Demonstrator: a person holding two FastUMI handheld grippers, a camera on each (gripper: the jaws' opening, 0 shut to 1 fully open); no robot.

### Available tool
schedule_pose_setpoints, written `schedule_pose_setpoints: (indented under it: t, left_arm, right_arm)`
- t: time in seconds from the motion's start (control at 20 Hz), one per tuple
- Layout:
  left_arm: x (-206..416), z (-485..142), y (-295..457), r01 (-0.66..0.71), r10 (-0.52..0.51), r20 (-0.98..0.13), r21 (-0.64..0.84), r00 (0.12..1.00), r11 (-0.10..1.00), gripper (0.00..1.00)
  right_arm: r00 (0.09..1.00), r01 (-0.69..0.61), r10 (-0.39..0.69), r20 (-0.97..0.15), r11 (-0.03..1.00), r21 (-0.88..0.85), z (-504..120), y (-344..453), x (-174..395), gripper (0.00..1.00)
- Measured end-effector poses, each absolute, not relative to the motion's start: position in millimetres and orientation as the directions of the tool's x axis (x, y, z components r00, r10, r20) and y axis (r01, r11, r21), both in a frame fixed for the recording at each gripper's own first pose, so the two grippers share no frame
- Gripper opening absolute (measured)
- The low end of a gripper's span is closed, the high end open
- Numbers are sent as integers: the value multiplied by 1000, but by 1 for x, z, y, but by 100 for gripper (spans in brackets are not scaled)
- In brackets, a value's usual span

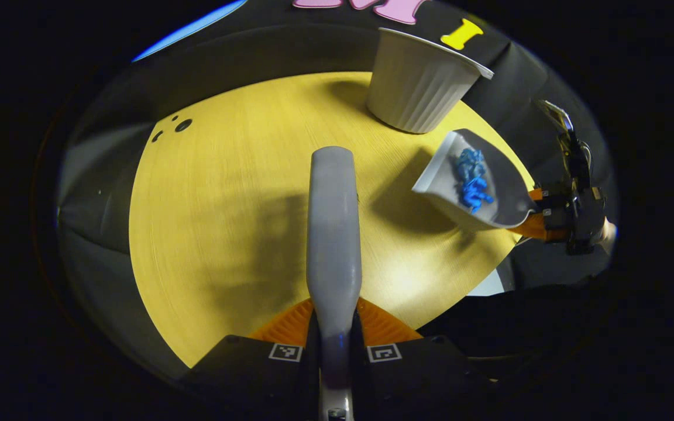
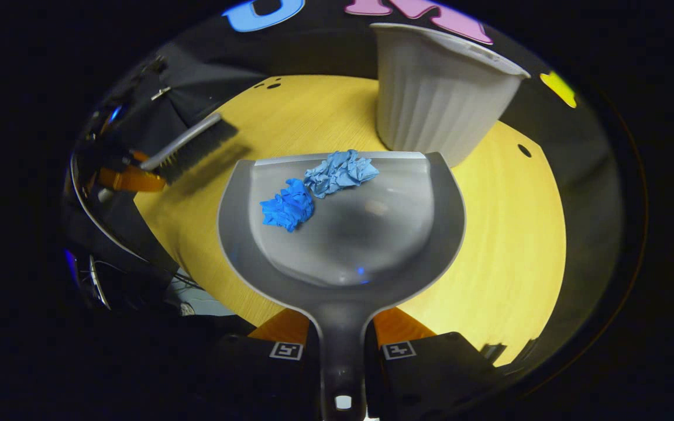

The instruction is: Pick up the small broom and dustpan from the desktop, sweep the trash into the dustpan with the broom, and then empty the trash into the garbage bin.

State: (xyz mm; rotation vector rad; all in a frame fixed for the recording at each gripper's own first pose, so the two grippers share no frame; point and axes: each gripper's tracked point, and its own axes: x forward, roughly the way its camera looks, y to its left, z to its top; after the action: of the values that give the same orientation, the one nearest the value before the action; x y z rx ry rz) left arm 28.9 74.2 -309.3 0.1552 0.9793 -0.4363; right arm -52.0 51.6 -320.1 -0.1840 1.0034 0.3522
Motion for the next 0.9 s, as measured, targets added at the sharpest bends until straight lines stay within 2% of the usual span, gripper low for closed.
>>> schedule_pose_setpoints:
  t: [0.25,0.4,0.6,0.9]
  left_arm:
    - [14,-397,123,414,-303,-822,-91,482,906,26]
    - [12,-383,125,419,-296,-831,-84,471,904,26]
    - [12,-386,134,395,-288,-829,-90,479,914,26]
    - [20,-366,143,309,-233,-817,-71,527,948,26]
  right_arm:
    - [474,-343,177,-862,939,4,-319,55,-51,34]
    - [476,-297,200,-857,953,58,-316,58,-53,34]
    - [513,-291,192,-837,956,41,-321,61,-56,35]
    - [577,-330,235,-783,943,40,-318,70,-17,34]
